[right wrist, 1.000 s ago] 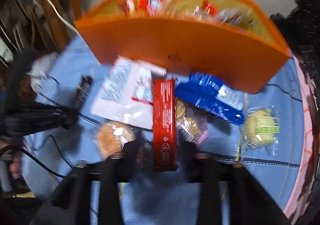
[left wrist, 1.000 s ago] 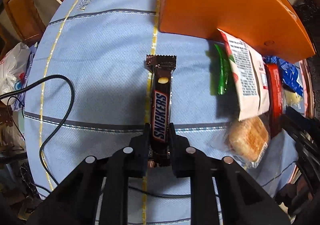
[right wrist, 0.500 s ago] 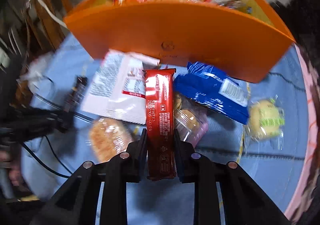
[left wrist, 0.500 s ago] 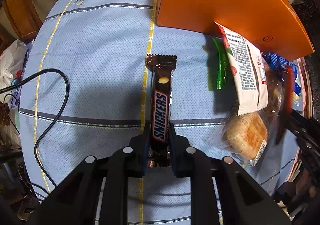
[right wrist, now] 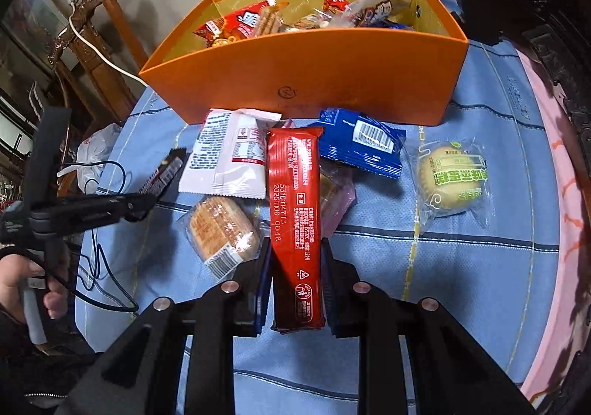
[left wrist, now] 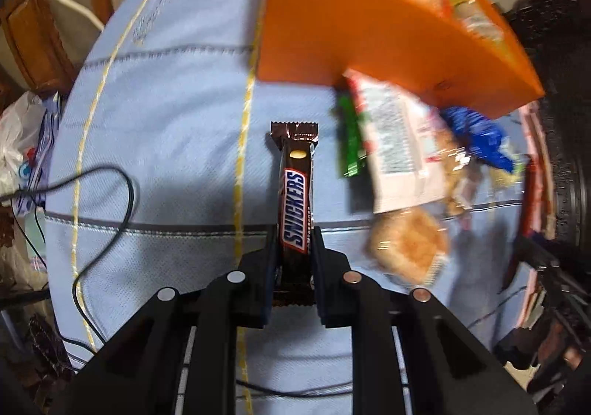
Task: Organize snacks
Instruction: 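Carry the Snickers bar and red biscuit pack over the orange box and release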
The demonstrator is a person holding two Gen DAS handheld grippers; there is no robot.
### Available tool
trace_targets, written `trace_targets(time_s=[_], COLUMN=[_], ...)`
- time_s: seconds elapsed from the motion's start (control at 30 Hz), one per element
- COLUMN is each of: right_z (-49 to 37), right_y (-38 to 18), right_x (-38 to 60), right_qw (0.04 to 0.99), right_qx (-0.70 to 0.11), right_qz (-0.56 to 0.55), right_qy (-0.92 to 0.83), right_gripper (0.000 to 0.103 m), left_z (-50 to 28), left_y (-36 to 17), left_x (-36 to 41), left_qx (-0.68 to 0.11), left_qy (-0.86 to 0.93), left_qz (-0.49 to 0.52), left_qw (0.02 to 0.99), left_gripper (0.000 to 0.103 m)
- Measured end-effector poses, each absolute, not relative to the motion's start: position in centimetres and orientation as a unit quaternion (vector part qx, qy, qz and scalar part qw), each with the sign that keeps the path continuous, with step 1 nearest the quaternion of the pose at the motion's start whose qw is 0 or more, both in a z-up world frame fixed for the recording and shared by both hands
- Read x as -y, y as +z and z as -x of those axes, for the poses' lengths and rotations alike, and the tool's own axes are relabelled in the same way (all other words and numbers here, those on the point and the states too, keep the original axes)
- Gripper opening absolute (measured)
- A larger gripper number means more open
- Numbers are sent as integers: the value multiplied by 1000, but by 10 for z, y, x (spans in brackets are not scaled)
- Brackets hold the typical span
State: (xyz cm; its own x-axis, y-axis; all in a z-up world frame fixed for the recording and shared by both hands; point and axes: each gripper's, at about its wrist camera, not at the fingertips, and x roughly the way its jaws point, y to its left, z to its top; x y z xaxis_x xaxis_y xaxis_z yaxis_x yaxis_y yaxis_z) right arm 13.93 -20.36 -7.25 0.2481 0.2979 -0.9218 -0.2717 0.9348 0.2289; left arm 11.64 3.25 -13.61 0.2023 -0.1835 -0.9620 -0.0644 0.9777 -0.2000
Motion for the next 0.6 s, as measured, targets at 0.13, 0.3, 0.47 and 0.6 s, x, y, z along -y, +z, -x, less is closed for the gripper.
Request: trace_targets(time_s=[0.13, 0.3, 0.47, 0.6], right_z=[-143, -156, -180, -206], right_y=[-61, -40, -14, 2], right_x=[200, 199, 198, 194], right_qw=[796, 808, 824, 838], right_qx=[-574, -553, -524, -503], right_qz=[-12, -34, -53, -53], right_qy=[189, 202, 207, 203], right_gripper=[24, 24, 24, 24], left_z=[-120, -128, -152, -177], left_y=[-103, -63, -28, -9], left_x=[-27, -16, 0, 10], left_qx=[-609, -581, -552, -537], left_qy=[-58, -81, -97, -101], left_qz=[95, 101, 95, 98], left_qw=[786, 803, 823, 832], left_gripper=[17, 17, 17, 17])
